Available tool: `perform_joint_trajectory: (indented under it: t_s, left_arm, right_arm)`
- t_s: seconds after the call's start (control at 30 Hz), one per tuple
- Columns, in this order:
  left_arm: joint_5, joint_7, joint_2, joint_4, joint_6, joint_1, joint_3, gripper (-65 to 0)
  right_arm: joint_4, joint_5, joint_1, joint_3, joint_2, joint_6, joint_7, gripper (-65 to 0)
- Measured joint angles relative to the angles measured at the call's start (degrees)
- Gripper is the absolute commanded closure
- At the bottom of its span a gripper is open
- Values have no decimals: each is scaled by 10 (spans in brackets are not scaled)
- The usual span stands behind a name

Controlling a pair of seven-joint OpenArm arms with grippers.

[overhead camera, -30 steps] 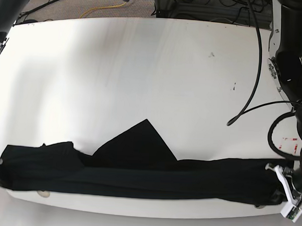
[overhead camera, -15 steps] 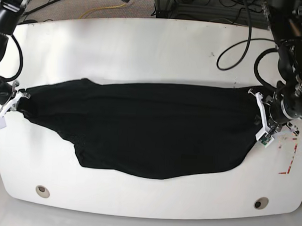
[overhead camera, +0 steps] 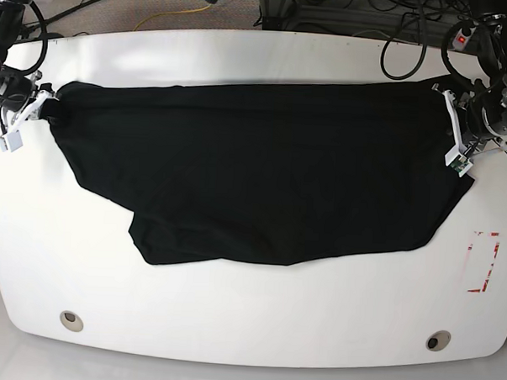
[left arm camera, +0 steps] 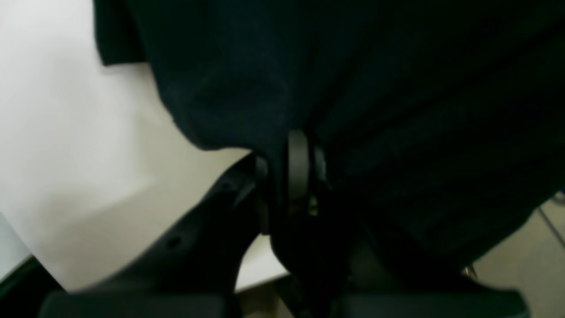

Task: Fold the T-shirt properly
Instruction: 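Drag the held shirt across the table with both grippers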

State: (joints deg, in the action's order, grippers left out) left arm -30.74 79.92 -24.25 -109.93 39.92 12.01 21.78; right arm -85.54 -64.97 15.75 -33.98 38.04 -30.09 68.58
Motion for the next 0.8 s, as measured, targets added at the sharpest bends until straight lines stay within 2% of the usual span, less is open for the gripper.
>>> perform_joint_trajectory:
  t_s: [0.13, 0.2, 0.27, 0.4, 0.47, 0.53, 0.6, 0.63, 0.7, 0.8]
  left_arm:
    - [2, 1, 1, 0, 0, 32, -1, -276]
    - [3, 2, 1, 0, 0, 38, 0, -338]
    - [6, 2, 1, 0, 0, 39, 2, -369]
    - [10, 2, 2, 0, 0, 35, 6, -374]
    - [-10, 8, 3, 0, 0, 24, 6, -374]
    - [-67, 9, 5, 0, 0, 7, 18, -374]
    - [-172, -4, 8, 0, 0, -1, 70, -374]
    - [-194, -1, 14, 0, 0, -3, 94, -374]
    - [-185, 3, 35, 1, 0, -5, 125, -374]
    - [-157, 16, 62, 6, 0, -12, 115, -374]
  right_arm:
    - [-1, -2, 30, 0, 0, -1, -4, 0]
    - [-1, -3, 42, -1, 1, 0, -4, 0]
    - [-1, -10, 47, -1, -3, 0, -3, 0]
    - [-2, -9, 38, -1, -32, 0, -4, 0]
    - [-2, -9, 34, 0, -44, 0, -3, 0]
    - [-2, -9, 26, 1, -56, 0, -4, 0]
    - [-2, -8, 21, 1, -64, 0, -4, 0]
    - [-2, -9, 21, 1, -65, 0, -4, 0]
    - [-2, -9, 21, 1, -68, 0, -4, 0]
    - [-2, -9, 15, 0, -78, 1, -5, 0]
